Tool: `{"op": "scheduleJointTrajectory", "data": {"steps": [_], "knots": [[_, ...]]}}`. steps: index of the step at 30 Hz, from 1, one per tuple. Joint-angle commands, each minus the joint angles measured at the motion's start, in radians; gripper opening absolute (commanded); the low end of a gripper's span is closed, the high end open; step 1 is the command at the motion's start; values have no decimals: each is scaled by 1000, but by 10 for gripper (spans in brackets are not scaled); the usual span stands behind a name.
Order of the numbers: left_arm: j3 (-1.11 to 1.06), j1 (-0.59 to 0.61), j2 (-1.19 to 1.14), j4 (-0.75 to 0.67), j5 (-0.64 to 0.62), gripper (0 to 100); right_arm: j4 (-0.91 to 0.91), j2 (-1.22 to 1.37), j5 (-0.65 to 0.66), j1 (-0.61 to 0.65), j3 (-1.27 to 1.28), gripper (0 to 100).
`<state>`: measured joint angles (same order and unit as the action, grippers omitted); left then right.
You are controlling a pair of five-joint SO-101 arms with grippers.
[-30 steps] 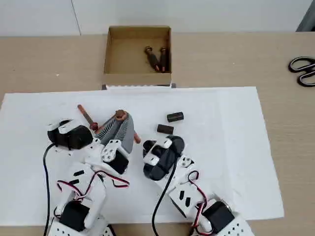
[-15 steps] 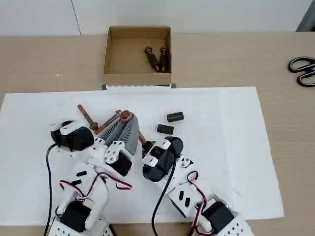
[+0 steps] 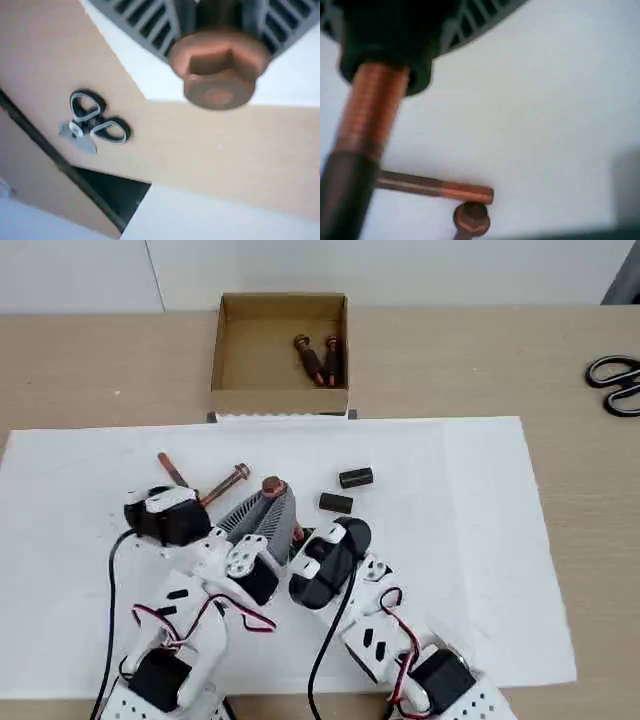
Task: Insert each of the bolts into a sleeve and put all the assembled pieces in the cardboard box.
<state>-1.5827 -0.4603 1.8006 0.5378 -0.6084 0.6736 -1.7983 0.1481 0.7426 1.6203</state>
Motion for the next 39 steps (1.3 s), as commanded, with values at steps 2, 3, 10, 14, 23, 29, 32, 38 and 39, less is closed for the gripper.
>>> {"op": "scheduleJointTrajectory", "data": {"steps": [2,3,10,14,23,29,32,38,39], "knots": [[1,-68,14,29,-11,6,-31,-15,9,1,-15,2],[1,-72,14,32,-11,6,-31,-15,9,-1,-15,2],[1,-109,14,170,-9,6,-79,-15,9,-8,-17,2],[4,-110,14,235,12,6,-90,-15,9,-35,-17,2],[-22,-184,14,387,83,6,-116,-15,11,-44,-17,2],[-41,-193,15,384,94,6,-116,-15,11,-45,-17,2],[-36,-192,15,362,115,8,-116,-15,11,-45,-17,2],[15,-130,15,365,176,151,-110,-15,11,-45,-17,2],[25,-114,15,365,192,186,-108,-15,11,-45,-17,2]]}}
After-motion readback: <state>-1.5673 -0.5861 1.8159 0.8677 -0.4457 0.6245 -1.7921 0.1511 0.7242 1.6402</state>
